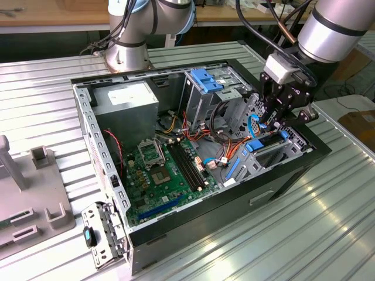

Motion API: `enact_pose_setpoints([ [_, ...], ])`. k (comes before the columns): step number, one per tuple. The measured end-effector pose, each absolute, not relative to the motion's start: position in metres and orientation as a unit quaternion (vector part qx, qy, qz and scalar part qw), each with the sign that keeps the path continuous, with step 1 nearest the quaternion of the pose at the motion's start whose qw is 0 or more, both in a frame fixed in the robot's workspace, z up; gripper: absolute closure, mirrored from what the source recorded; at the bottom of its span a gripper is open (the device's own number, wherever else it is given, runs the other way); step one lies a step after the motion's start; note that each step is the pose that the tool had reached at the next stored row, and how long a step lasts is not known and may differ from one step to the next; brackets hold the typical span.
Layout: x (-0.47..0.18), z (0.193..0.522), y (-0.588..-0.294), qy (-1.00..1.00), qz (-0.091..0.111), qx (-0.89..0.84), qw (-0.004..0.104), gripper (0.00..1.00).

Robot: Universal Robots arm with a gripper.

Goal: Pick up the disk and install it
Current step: 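Insert the second disk wire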

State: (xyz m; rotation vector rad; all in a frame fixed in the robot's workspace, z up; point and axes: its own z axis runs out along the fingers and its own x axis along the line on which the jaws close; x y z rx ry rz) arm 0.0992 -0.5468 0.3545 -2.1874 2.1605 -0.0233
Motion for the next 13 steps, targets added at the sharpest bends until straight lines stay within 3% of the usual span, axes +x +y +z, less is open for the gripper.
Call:
enact_pose_setpoints([
  [3, 0.0991, 0.3545, -0.5468, 0.702, -0.008, -0.711, 0.034, 0.7],
  [4, 0.0991, 0.3545, -0.5485, 0.702, -0.001, -0.711, 0.04, 0.7],
  [9, 0.0991, 0.3542, -0.5521, 0.702, -0.001, -0.711, 0.04, 0.7],
  [13, 0.0991, 0.3525, -0.5522, 0.702, 0.011, -0.71, 0.053, 0.7],
])
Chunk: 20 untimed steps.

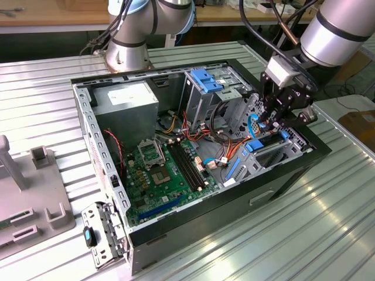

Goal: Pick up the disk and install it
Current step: 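Insert the second disk wire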

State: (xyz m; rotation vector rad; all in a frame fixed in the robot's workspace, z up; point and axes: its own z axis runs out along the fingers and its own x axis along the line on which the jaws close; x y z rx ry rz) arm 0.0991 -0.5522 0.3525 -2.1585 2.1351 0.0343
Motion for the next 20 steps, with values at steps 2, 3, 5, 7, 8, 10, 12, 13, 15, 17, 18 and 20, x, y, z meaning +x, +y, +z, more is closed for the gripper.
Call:
enact_pose_setpoints([
  [2, 0.0991, 0.3507, -0.5533, 0.702, 0.014, -0.71, 0.055, 0.7],
  [3, 0.0991, 0.3508, -0.5538, 0.702, 0.015, -0.71, 0.057, 0.7],
  [5, 0.0991, 0.3507, -0.5539, 0.702, 0.018, -0.709, 0.06, 0.7],
  [7, 0.0992, 0.3508, -0.5539, 0.701, 0.036, -0.708, 0.078, 0.7],
  [8, 0.0991, 0.3507, -0.554, 0.701, 0.038, -0.707, 0.08, 0.7],
  [10, 0.0991, 0.3507, -0.5546, 0.701, 0.038, -0.707, 0.08, 0.7],
  [12, 0.0992, 0.3507, -0.5562, 0.701, 0.038, -0.707, 0.08, 0.7],
  [13, 0.0991, 0.3507, -0.5574, 0.701, 0.037, -0.708, 0.078, 0.7],
  [15, 0.0992, 0.351, -0.5576, 0.701, 0.037, -0.708, 0.078, 0.7],
  [17, 0.0992, 0.3536, -0.5577, 0.701, 0.037, -0.708, 0.078, 0.7],
  [18, 0.0992, 0.3547, -0.5578, 0.701, 0.037, -0.708, 0.079, 0.7],
  [20, 0.0992, 0.3575, -0.5579, 0.701, 0.037, -0.707, 0.079, 0.7],
])
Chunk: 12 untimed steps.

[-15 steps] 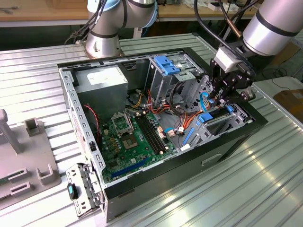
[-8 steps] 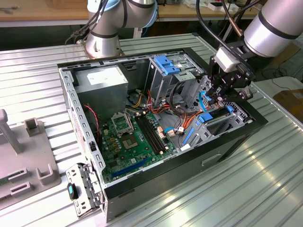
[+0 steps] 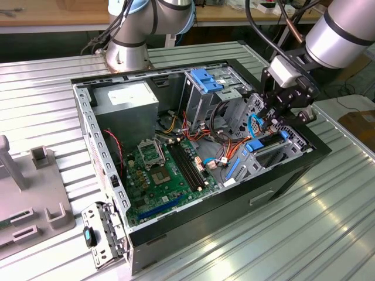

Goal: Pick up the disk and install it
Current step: 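Insert the second disk wire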

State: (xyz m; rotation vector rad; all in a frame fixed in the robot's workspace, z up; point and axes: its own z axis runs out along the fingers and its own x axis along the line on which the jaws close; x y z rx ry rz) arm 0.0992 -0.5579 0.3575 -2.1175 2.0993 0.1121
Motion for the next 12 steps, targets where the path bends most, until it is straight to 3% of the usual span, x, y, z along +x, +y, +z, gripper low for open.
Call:
enact_pose_setpoints([
  [12, 0.099, 0.352, -0.573, 0.701, 0.044, -0.707, 0.085, 0.7],
])
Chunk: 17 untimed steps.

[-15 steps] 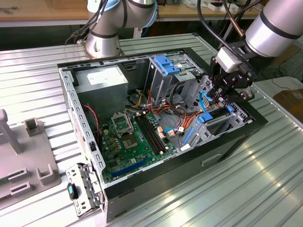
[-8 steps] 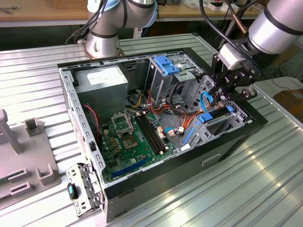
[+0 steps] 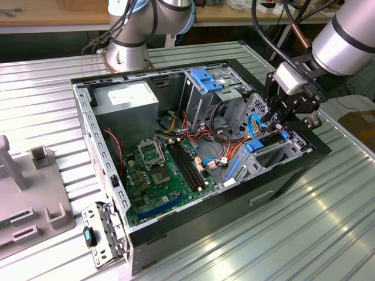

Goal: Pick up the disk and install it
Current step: 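Insert the second disk wire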

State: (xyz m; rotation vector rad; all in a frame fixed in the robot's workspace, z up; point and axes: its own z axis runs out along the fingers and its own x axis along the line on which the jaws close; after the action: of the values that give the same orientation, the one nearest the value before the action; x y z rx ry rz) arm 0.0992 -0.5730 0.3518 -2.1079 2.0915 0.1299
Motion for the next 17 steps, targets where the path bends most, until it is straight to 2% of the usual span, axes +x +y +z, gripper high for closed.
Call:
enact_pose_setpoints([
  [8, 0.0992, 0.3471, -0.5745, 0.701, 0.051, -0.706, 0.09, 0.7],
  [9, 0.0992, 0.3471, -0.5745, 0.701, 0.052, -0.706, 0.09, 0.72],
  [10, 0.0992, 0.3471, -0.5745, 0.701, 0.052, -0.706, 0.09, 0.84],
  [17, 0.0992, 0.348, -0.5745, 0.701, 0.055, -0.705, 0.092, 0.84],
])
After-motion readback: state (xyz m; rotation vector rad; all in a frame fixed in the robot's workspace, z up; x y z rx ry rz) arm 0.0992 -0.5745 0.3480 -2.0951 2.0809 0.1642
